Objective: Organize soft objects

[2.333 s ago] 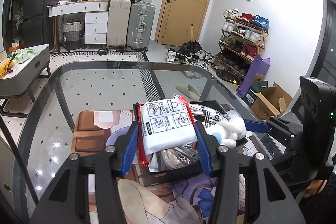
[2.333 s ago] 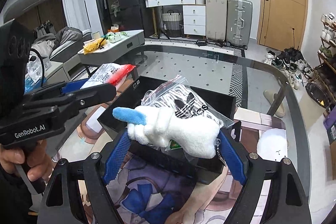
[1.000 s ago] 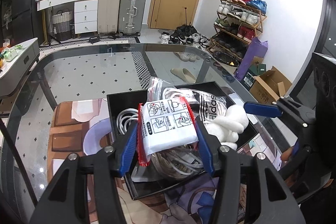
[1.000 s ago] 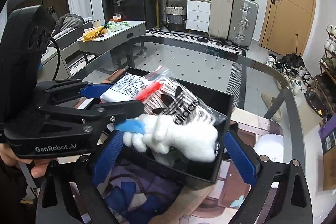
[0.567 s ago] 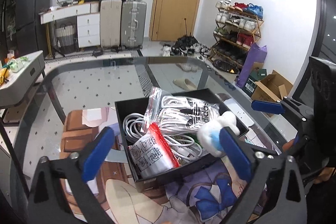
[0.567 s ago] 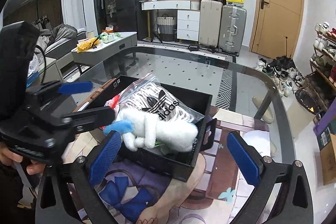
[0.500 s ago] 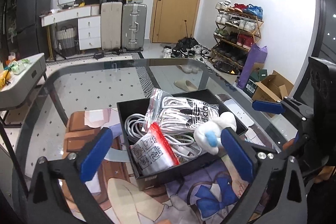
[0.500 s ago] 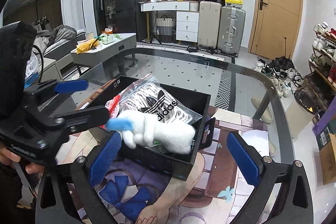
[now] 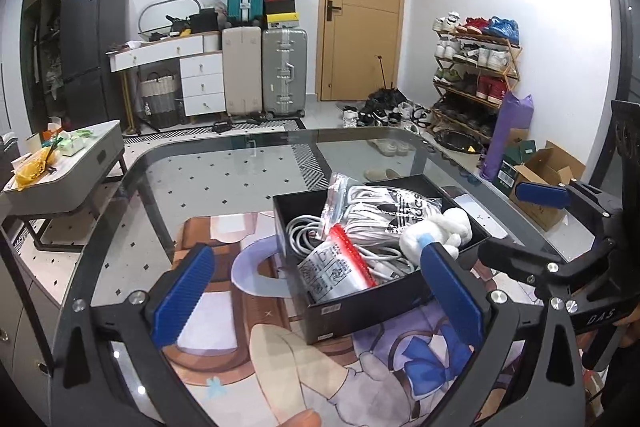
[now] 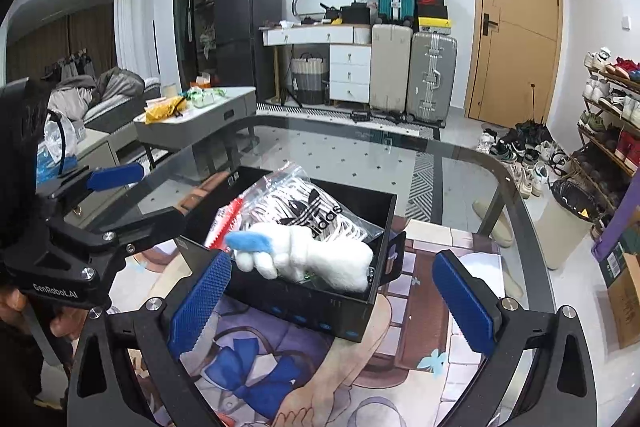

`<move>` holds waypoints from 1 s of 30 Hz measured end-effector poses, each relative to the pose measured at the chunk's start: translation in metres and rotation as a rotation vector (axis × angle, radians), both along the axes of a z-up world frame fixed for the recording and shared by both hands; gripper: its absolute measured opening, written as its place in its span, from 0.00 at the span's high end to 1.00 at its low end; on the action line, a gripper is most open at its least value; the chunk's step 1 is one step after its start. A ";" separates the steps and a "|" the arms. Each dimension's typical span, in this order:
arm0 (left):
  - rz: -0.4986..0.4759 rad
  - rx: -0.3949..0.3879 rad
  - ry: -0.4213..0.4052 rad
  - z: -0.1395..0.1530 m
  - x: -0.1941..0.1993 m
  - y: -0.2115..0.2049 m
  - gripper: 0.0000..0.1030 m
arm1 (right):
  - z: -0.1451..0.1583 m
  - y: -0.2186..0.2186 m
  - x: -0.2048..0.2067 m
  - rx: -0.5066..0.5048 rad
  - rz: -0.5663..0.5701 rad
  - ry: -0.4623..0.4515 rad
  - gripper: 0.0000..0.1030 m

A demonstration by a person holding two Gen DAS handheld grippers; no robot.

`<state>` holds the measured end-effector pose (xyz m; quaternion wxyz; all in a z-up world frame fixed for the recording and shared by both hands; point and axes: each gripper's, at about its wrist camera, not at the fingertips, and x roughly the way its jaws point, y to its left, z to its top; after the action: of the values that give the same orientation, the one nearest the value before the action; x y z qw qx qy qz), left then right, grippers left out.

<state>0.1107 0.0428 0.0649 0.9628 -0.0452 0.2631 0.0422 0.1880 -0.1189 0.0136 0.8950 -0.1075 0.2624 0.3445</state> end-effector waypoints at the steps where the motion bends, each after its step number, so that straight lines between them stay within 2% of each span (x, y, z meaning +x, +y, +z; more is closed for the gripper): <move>1: 0.004 -0.004 -0.003 -0.001 -0.002 0.001 0.00 | 0.001 0.000 -0.002 0.005 0.001 -0.008 0.01; 10: 0.067 -0.010 -0.029 -0.018 -0.016 0.007 0.00 | -0.012 -0.004 -0.021 0.048 0.017 -0.058 0.01; 23: 0.083 0.019 -0.058 -0.033 -0.020 0.001 0.00 | -0.032 -0.009 -0.023 0.067 0.004 -0.081 0.01; 30: 0.089 0.025 -0.067 -0.033 -0.022 0.000 0.00 | -0.030 -0.012 -0.025 0.078 -0.018 -0.105 0.01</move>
<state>0.0887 0.0430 0.0322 0.9687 -0.0462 0.2281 0.0866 0.1628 -0.1311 -0.0167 0.9141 -0.0882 0.2022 0.3402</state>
